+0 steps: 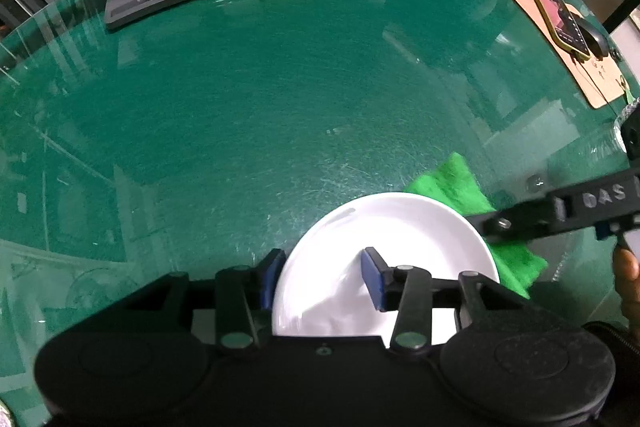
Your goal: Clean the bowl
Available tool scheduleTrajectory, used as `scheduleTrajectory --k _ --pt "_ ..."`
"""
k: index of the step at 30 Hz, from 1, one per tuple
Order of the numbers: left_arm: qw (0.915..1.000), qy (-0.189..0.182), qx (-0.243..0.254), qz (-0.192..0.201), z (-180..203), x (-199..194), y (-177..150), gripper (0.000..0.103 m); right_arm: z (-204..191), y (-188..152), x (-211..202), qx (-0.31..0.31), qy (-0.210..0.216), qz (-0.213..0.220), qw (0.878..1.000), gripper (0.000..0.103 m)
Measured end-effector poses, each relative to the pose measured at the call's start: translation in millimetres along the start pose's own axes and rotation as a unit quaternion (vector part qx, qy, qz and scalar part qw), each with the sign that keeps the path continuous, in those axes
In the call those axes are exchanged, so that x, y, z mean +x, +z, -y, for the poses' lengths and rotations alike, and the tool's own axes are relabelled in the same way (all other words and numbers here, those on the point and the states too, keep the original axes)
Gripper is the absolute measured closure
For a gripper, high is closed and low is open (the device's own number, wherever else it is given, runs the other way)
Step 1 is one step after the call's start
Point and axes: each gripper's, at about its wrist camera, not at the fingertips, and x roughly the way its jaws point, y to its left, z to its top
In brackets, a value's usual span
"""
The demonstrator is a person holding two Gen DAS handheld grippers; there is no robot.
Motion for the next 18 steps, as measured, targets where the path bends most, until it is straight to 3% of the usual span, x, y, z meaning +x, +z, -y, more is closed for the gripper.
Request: scheduleTrajectory --k 7,18 --pt "1.0000 0.000 -0.002 -0.001 0 -1 1 0.061 -20 17 27 -0.021 0.007 0.012 1.000 0.098" --pt "0.9999 -0.009 0.008 -0.003 0 0 3 0.058 1 -4 -4 0.009 0.004 0.007 1.000 0.098"
